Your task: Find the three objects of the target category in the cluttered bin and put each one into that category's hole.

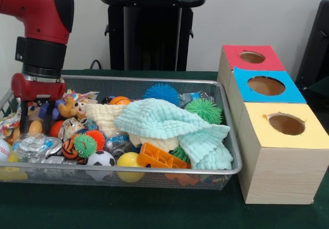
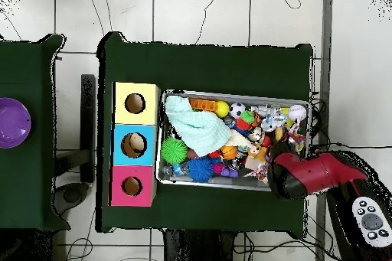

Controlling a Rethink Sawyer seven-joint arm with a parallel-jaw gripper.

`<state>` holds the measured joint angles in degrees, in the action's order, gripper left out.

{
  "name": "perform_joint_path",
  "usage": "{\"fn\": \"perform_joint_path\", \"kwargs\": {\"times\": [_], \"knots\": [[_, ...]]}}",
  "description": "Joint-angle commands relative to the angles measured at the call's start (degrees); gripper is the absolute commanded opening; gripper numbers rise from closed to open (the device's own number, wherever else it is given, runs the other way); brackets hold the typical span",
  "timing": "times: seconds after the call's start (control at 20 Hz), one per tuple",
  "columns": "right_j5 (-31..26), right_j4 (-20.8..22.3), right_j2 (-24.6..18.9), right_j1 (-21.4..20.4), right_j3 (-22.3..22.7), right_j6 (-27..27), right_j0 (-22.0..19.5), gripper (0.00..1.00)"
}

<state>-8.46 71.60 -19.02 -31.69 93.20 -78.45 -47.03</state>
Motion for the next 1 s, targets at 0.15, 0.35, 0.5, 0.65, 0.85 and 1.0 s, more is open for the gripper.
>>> {"fn": "perform_joint_path", "kwargs": {"times": [0.15,0.35,0.5,0.65,0.85,1.0], "knots": [[7.3,0.6,0.1,0.3,2.2,-6.1,0.4,1.00],[11.5,0.9,2.7,-1.0,1.9,-6.9,2.6,1.00],[14.0,0.1,5.6,-0.7,0.9,-7.1,4.6,1.00],[16.0,-1.0,8.2,-0.3,0.0,-7.0,6.2,1.00],[17.9,-2.1,10.2,0.0,-0.5,-6.7,7.6,1.00],[19.6,-2.6,11.5,0.0,-0.8,-6.2,8.4,1.00]]}}
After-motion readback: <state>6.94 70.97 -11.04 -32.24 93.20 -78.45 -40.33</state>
